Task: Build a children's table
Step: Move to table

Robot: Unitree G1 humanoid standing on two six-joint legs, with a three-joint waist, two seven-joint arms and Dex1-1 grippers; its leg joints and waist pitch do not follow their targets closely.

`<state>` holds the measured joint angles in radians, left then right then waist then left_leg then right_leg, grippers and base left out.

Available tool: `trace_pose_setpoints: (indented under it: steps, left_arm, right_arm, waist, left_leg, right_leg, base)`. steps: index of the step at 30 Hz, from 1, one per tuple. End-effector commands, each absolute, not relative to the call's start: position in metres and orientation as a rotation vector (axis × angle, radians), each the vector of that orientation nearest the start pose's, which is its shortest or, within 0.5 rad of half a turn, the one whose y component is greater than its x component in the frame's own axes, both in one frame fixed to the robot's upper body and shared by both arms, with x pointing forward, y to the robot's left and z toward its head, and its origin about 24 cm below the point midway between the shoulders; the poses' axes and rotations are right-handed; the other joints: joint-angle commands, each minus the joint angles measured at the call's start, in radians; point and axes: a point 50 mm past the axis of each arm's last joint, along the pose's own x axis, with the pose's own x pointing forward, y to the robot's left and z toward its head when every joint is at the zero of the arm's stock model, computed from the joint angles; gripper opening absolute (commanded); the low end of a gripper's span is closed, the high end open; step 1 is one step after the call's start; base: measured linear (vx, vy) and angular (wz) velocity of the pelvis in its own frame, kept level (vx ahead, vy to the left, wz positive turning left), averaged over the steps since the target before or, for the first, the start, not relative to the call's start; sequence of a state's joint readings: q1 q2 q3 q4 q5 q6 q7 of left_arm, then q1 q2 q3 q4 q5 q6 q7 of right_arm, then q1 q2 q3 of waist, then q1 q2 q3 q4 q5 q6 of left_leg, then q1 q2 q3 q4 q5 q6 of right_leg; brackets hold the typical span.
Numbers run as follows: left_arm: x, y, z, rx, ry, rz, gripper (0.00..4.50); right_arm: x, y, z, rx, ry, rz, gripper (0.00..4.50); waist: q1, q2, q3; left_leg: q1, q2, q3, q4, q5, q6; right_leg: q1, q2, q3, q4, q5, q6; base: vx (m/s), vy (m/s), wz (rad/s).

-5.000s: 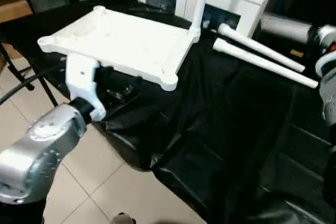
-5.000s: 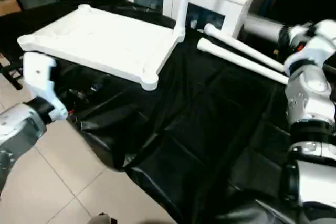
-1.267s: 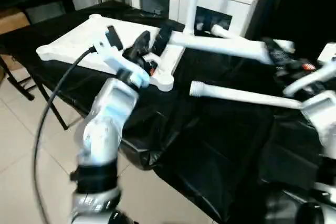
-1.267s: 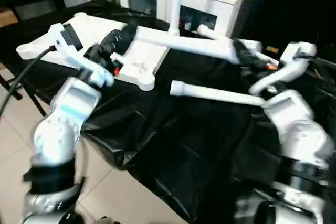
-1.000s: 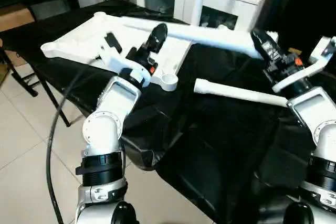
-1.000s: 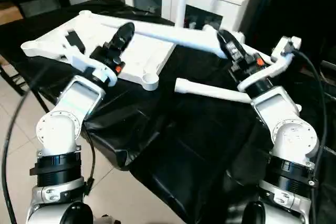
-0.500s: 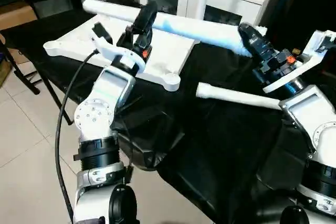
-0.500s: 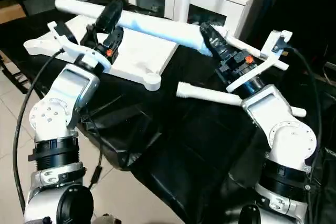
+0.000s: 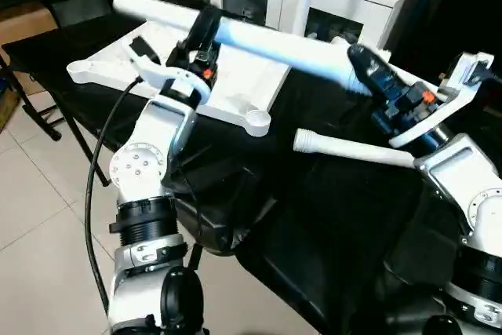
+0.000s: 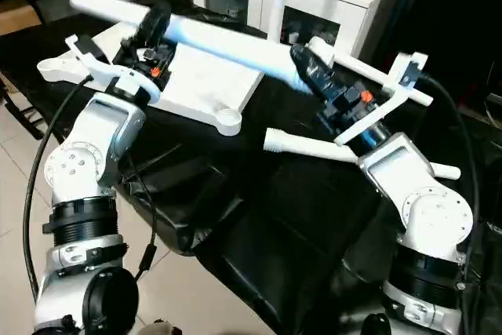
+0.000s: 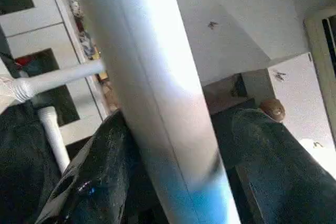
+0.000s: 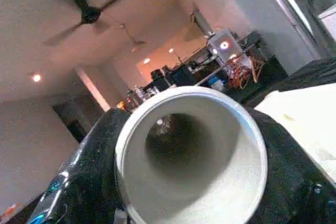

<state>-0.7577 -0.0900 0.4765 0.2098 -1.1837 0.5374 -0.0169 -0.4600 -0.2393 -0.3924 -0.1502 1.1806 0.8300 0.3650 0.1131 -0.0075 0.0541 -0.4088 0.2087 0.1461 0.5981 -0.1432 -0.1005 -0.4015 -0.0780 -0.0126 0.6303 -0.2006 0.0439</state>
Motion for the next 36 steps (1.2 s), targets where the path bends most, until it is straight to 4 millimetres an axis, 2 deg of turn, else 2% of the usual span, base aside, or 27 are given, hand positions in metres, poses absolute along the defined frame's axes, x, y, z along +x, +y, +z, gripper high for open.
trace_pose_setpoints:
  steps: [1,4,6,18,19,21,23,24,27,29,30,32,33,34,36]
  left_arm:
    - [0.358,0.122,0.204,-1.318,-0.131,-0.535,2.85]
    - [0.358,0.124,0.206,-1.332,-0.144,-0.549,2.75]
    - [0.358,0.124,0.206,-1.331,-0.148,-0.554,2.46]
    - [0.355,0.136,0.214,-1.280,-0.189,-0.537,2.05]
    - [0.355,0.137,0.215,-1.281,-0.191,-0.538,2.04]
    - [0.351,0.143,0.219,-1.293,-0.218,-0.559,2.03]
    - [0.349,0.146,0.221,-1.296,-0.229,-0.574,1.98]
    - [0.346,0.154,0.223,-1.333,-0.260,-0.606,1.93]
    - [0.341,0.165,0.225,-1.389,-0.306,-0.641,1.86]
    - [0.339,0.172,0.226,-1.424,-0.332,-0.658,1.72]
    - [0.338,0.185,0.226,-1.483,-0.378,-0.662,1.70]
    - [0.339,0.190,0.226,-1.498,-0.392,-0.651,1.69]
    - [0.340,0.196,0.227,-1.507,-0.412,-0.622,1.68]
    - [0.340,0.197,0.227,-1.510,-0.417,-0.616,1.68]
    - [0.340,0.202,0.231,-1.526,-0.461,-0.611,1.68]
  right_arm:
    - [0.286,-0.172,0.191,0.810,-0.115,0.857,2.75]
    - [0.285,-0.172,0.189,0.803,-0.109,0.851,2.75]
    - [0.285,-0.172,0.189,0.804,-0.109,0.853,2.75]
    - [0.288,-0.166,0.187,0.758,-0.101,0.828,2.75]
    - [0.289,-0.166,0.187,0.758,-0.101,0.829,3.10]
    - [0.289,-0.161,0.187,0.781,-0.105,0.838,3.45]
    - [0.289,-0.159,0.188,0.788,-0.107,0.855,3.57]
    - [0.289,-0.158,0.191,0.790,-0.121,0.854,3.74]
    - [0.290,-0.161,0.195,0.790,-0.148,0.843,3.86]
    - [0.290,-0.164,0.197,0.788,-0.164,0.834,4.06]
    - [0.291,-0.168,0.201,0.797,-0.188,0.828,4.16]
    - [0.290,-0.169,0.203,0.797,-0.198,0.838,4.29]
    - [0.286,-0.167,0.204,0.784,-0.188,0.889,4.36]
    - [0.284,-0.166,0.204,0.777,-0.183,0.909,4.44]
    - [0.279,-0.162,0.202,0.756,-0.153,0.942,4.50]
  waist:
    - [0.003,-0.012,-0.076]
    - [0.002,-0.014,-0.075]
    - [0.003,-0.013,-0.075]
    - [0.002,-0.011,-0.074]
    - [0.002,-0.011,-0.074]
    - [0.002,-0.009,-0.074]
    - [0.001,-0.009,-0.075]
    - [0.001,-0.009,-0.075]
    - [0.001,-0.007,-0.073]
    - [0.001,-0.007,-0.072]
    - [0.001,-0.004,-0.072]
    - [0.000,-0.005,-0.073]
    - [0.001,-0.001,-0.070]
    - [0.002,-0.002,-0.071]
    - [0.002,-0.002,-0.072]
  left_leg:
    - [0.022,-0.012,0.022,-0.067,-0.184,-0.055]
    - [0.021,-0.012,0.022,-0.067,-0.180,-0.055]
    - [0.022,-0.012,0.023,-0.067,-0.184,-0.054]
    - [0.021,-0.011,0.021,-0.069,-0.193,-0.062]
    - [0.021,-0.011,0.021,-0.069,-0.194,-0.062]
    - [0.022,-0.011,0.021,-0.069,-0.196,-0.063]
    - [0.022,-0.009,0.020,-0.070,-0.193,-0.068]
    - [0.023,-0.011,0.021,-0.069,-0.192,-0.068]
    - [0.024,-0.013,0.023,-0.069,-0.201,-0.070]
    - [0.024,-0.013,0.023,-0.070,-0.214,-0.071]
    - [0.025,-0.013,0.023,-0.070,-0.219,-0.073]
    - [0.026,-0.014,0.022,-0.070,-0.225,-0.076]
    - [0.027,-0.014,0.021,-0.071,-0.238,-0.077]
    - [0.028,-0.013,0.021,-0.071,-0.242,-0.075]
    - [0.026,-0.011,0.019,-0.074,-0.232,-0.076]
  right_leg:
    - [0.047,-0.022,0.006,-0.084,-0.159,-0.080]
    - [0.048,-0.023,0.006,-0.083,-0.151,-0.088]
    - [0.047,-0.023,0.006,-0.084,-0.159,-0.091]
    - [0.046,-0.023,0.006,-0.084,-0.166,-0.091]
    - [0.047,-0.023,0.006,-0.083,-0.166,-0.092]
    - [0.045,-0.023,0.006,-0.082,-0.164,-0.098]
    - [0.045,-0.023,0.005,-0.080,-0.155,-0.102]
    - [0.045,-0.023,0.006,-0.078,-0.146,-0.105]
    - [0.043,-0.021,0.006,-0.080,-0.162,-0.111]
    - [0.043,-0.021,0.006,-0.081,-0.178,-0.106]
    - [0.041,-0.020,0.007,-0.081,-0.187,-0.105]
    - [0.042,-0.019,0.007,-0.081,-0.189,-0.101]
    - [0.041,-0.018,0.007,-0.083,-0.203,-0.092]
    - [0.042,-0.017,0.007,-0.085,-0.200,-0.081]
    - [0.043,-0.019,0.007,-0.084,-0.186,-0.073]
  base:
    - [0.000,0.000,0.00]
    - [0.000,0.000,0.00]
    - [0.000,0.000,0.00]
    - [0.000,0.000,0.00]
    - [0.000,0.000,0.00]
    - [0.000,0.000,0.00]
    - [0.000,0.000,0.00]
    - [0.000,0.000,0.00]
    - [0.000,0.000,0.00]
    - [0.000,0.000,0.00]
    - [0.000,0.000,0.00]
    - [0.000,0.000,0.00]
    - [0.000,0.000,0.00]
    - [0.000,0.000,0.00]
    - [0.000,0.000,0.00]
